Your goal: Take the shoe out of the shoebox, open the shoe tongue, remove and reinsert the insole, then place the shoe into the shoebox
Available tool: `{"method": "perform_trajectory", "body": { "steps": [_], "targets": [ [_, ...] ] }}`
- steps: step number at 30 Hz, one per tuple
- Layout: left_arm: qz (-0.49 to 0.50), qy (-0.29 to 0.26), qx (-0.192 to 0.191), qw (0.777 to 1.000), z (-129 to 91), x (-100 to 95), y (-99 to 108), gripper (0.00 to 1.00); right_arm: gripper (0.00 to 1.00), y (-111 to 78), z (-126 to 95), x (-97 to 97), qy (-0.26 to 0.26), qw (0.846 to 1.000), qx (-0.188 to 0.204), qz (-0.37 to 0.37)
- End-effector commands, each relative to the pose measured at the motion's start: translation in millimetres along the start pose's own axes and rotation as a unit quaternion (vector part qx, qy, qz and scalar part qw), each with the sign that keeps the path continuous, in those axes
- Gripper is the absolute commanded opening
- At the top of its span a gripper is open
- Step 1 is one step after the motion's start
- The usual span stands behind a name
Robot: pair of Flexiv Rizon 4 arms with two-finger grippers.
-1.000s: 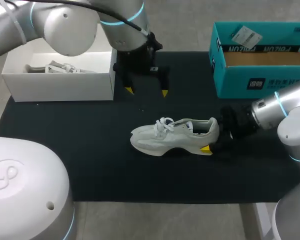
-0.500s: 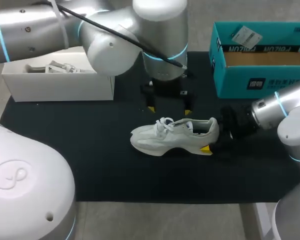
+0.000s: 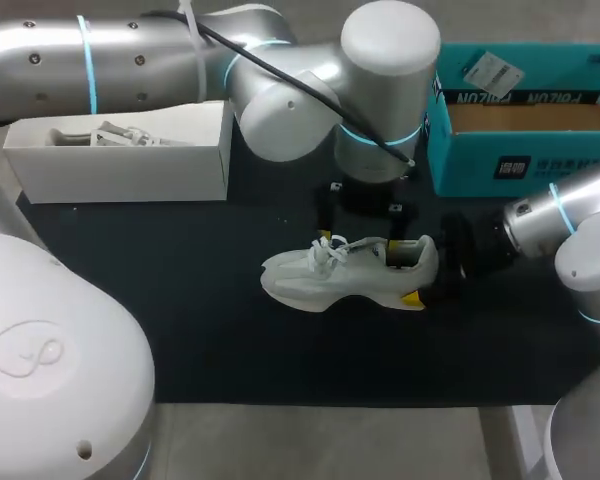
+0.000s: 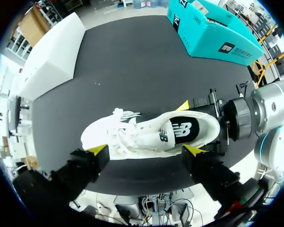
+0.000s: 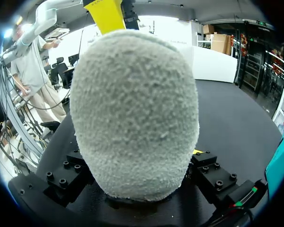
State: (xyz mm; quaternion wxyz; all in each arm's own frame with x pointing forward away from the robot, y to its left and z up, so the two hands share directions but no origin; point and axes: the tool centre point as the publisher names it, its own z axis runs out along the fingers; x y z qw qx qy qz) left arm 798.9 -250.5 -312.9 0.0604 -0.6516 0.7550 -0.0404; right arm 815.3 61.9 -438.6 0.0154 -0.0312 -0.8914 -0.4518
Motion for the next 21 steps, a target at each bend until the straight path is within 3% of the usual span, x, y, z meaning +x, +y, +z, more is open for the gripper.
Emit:
{"method": "perform_trajectory", "body": {
  "steps": [1, 12, 21],
  "targets": [
    [0.002, -0.036, -0.009, 0.999, 11.1, 13.7, -9.2, 1.00, 0.00, -4.0, 8.6, -2.3, -0.001, 1.000, 0.001, 0.000],
    [0.004, -0.086, -0.002, 0.996, 28.2, 9.1, -14.4, 1.00, 0.00, -4.0, 8.6, -2.3, -0.001, 1.000, 0.001, 0.000],
    [0.000, -0.096, -0.008, 0.995, 37.2, 5.7, -16.0, 1.00, 0.00, -4.0, 8.6, -2.3, -0.001, 1.000, 0.001, 0.000]
  ]
}}
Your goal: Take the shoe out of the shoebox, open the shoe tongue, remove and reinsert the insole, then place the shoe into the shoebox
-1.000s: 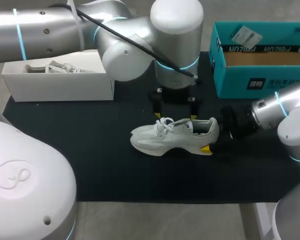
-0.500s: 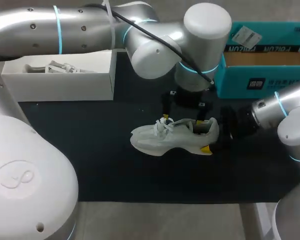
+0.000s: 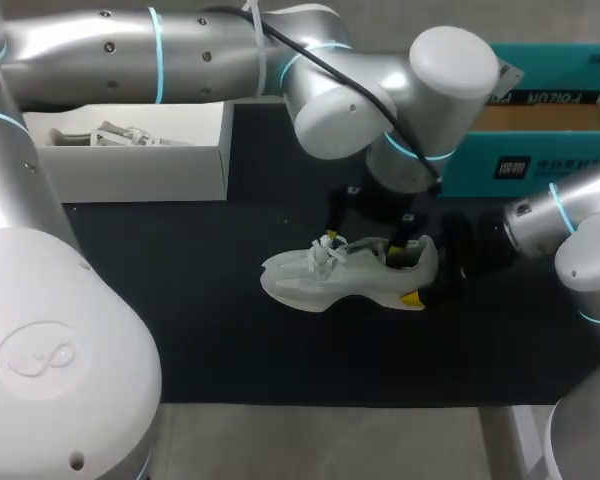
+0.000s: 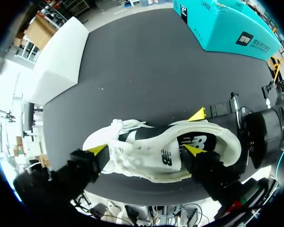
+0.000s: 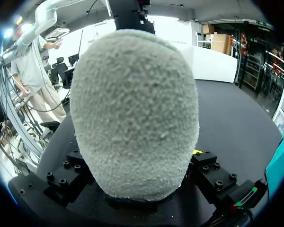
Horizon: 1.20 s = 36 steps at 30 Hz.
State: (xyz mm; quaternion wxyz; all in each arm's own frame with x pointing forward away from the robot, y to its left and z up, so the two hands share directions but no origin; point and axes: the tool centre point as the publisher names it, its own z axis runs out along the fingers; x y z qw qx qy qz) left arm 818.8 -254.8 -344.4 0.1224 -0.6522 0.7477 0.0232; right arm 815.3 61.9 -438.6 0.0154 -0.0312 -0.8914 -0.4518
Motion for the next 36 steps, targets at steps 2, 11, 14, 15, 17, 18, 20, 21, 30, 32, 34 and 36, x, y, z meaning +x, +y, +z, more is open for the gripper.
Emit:
{"method": "perform_trajectory", "body": {
  "steps": [2, 11, 14, 15, 17, 18, 20, 21, 30, 32, 34, 36],
  "targets": [
    [-0.002, -0.011, -0.001, 1.000, 4.7, 3.5, -0.4, 1.00, 0.00, -4.0, 8.6, -2.3, -0.001, 1.000, 0.001, 0.000],
    [-0.011, -0.024, -0.015, 1.000, 10.0, -12.9, 2.9, 1.00, 0.00, -4.0, 8.6, -2.3, -0.001, 1.000, 0.001, 0.000],
    [-0.018, -0.022, -0.016, 0.999, 5.5, -22.9, 6.4, 1.00, 0.00, -4.0, 8.6, -2.3, -0.001, 1.000, 0.001, 0.000],
    [-0.021, -0.021, -0.017, 0.999, 3.5, -26.4, 6.9, 1.00, 0.00, -4.0, 8.6, -2.3, -0.001, 1.000, 0.001, 0.000],
    [-0.029, -0.015, -0.015, 0.999, -1.0, -32.6, 7.5, 1.00, 0.00, -4.0, 8.6, -2.3, -0.001, 1.000, 0.001, 0.000],
    [-0.034, -0.013, -0.015, 0.999, -3.5, -35.6, 7.3, 0.74, 0.00, -4.0, 8.6, -2.3, -0.001, 1.000, 0.001, 0.000],
    [-0.044, -0.005, -0.014, 0.999, -7.9, -40.1, 6.9, 0.25, 0.00, -4.0, 8.6, -2.3, -0.001, 1.000, 0.001, 0.000],
    [-0.048, 0.000, -0.016, 0.999, -9.4, -41.3, 7.0, 0.11, 0.00, -4.0, 8.6, -2.3, -0.001, 1.000, 0.001, 0.000],
    [-0.061, 0.053, -0.044, 0.996, -9.2, -34.1, 11.6, 0.00, 0.00, -4.0, 8.6, -2.3, -0.001, 1.000, 0.001, 0.000],
    [-0.063, 0.069, -0.054, 0.994, -9.4, -31.1, 13.2, 0.00, 0.00, -4.0, 8.6, -2.3, -0.001, 1.000, 0.001, 0.000],
    [-0.064, 0.087, -0.065, 0.992, -11.0, -28.8, 14.6, 0.00, 0.00, -4.0, 8.6, -2.3, -0.001, 1.000, 0.001, 0.000],
    [-0.065, 0.103, -0.074, 0.990, -13.9, -28.3, 16.0, 0.00, 0.00, -4.0, 8.6, -2.3, -0.001, 1.000, 0.001, 0.000]
  ]
}}
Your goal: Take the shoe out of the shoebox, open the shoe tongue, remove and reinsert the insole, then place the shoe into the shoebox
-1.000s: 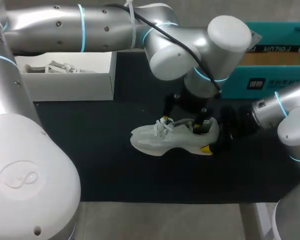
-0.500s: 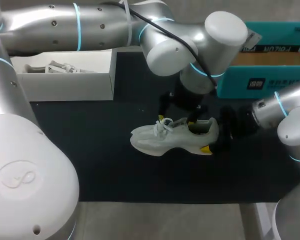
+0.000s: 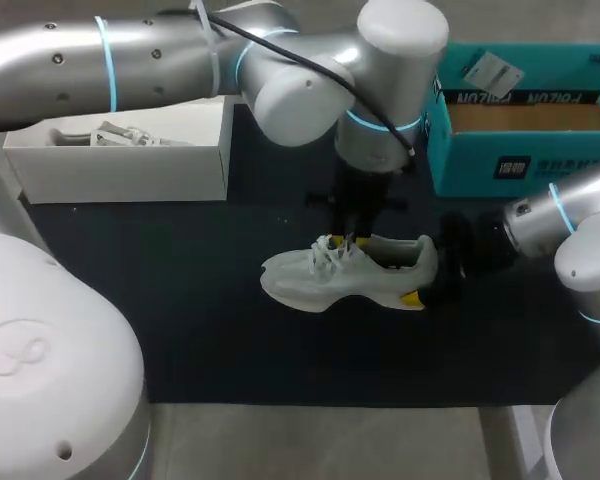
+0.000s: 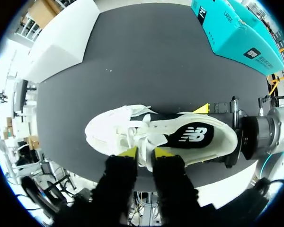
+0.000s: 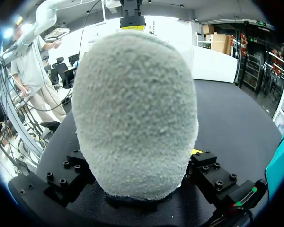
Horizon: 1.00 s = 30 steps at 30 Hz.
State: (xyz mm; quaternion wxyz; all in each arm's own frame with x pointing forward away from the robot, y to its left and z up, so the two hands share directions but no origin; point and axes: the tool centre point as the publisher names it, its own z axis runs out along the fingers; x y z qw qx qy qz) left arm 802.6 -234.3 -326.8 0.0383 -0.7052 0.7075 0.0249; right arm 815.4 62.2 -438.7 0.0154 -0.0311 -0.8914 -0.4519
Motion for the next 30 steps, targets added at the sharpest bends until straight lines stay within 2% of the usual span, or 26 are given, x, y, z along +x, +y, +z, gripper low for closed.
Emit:
{"method": "perform_trajectory", "body": {
  "steps": [1, 6, 16, 25, 30],
  "targets": [
    [-0.002, 0.052, -0.016, 0.999, -2.0, -8.1, -2.0, 0.00, 0.00, -4.2, 8.4, -2.2, -0.001, 1.000, 0.001, 0.000],
    [-0.008, 0.100, -0.024, 0.995, -22.6, -18.2, -3.6, 0.00, 0.00, -4.2, 8.4, -2.2, -0.001, 1.000, 0.001, 0.000],
    [-0.012, 0.118, -0.009, 0.993, -41.0, -33.8, -7.8, 0.00, 0.00, -4.2, 8.4, -2.2, -0.001, 1.000, 0.001, 0.000],
    [-0.052, 0.126, 0.001, 0.991, -46.8, -75.5, -9.5, 0.00, 0.00, -4.2, 8.4, -2.2, -0.001, 1.000, 0.001, 0.000],
    [-0.083, 0.109, -0.001, 0.991, -36.1, -97.6, -8.7, 0.00, 0.00, -4.2, 8.4, -2.2, -0.001, 1.000, 0.001, 0.000]
  ]
}}
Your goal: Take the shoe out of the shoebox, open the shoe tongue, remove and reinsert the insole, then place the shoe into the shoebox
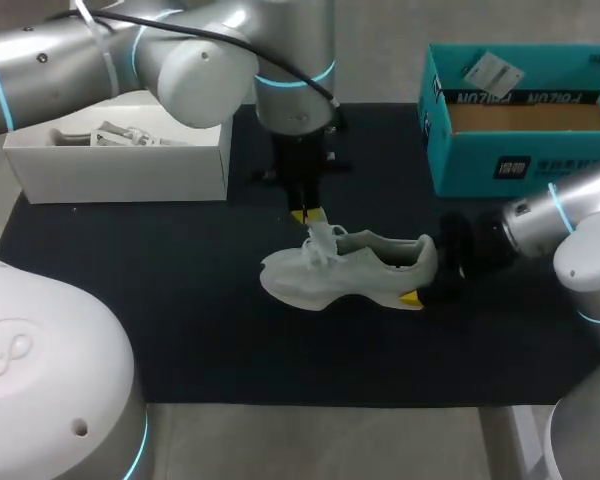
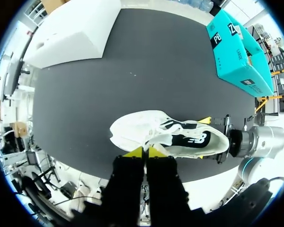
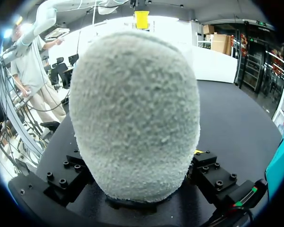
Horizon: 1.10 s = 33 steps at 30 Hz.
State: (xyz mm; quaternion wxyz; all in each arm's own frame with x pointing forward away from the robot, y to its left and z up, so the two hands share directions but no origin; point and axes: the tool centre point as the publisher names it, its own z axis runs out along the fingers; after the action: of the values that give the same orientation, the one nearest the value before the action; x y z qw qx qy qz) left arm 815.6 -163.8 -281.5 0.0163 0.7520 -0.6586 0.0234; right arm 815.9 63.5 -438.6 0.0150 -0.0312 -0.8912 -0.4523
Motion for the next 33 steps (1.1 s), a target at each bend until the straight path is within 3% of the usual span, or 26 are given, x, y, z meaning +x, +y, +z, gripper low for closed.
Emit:
{"method": "perform_trajectory", "body": {
  "steps": [1, 11, 20, 25, 27, 28, 33],
  "targets": [
    [-0.022, 0.036, 0.002, 0.999, 1.3, -28.2, 0.6, 0.00, 0.00, -5.1, 7.3, -1.8, -0.001, 1.000, 0.002, 0.000],
    [-0.057, 0.008, -0.020, 0.998, 39.0, -50.6, -0.9, 0.00, 0.00, -5.1, 7.3, -1.8, -0.001, 1.000, 0.002, 0.000],
    [-0.067, -0.007, -0.045, 0.997, 72.3, -53.7, 0.9, 0.00, 0.00, -5.1, 7.3, -1.8, -0.001, 1.000, 0.002, 0.000],
    [-0.057, -0.007, -0.046, 0.997, 73.2, -50.8, 3.8, 0.00, 0.00, -5.1, 7.3, -1.8, -0.001, 1.000, 0.002, 0.000],
    [-0.044, 0.000, -0.036, 0.998, 66.0, -46.4, 3.9, 0.41, 0.00, -5.1, 7.3, -1.8, -0.001, 1.000, 0.002, 0.000],
    [-0.034, 0.004, -0.033, 0.999, 61.6, -43.2, 4.5, 1.00, 0.00, -5.1, 7.3, -1.8, -0.001, 1.000, 0.002, 0.000],
    [0.011, 0.029, -0.019, 0.999, 37.2, -25.0, 4.6, 1.00, 0.00, -5.1, 7.3, -1.8, -0.001, 1.000, 0.002, 0.000]
  ]
}}
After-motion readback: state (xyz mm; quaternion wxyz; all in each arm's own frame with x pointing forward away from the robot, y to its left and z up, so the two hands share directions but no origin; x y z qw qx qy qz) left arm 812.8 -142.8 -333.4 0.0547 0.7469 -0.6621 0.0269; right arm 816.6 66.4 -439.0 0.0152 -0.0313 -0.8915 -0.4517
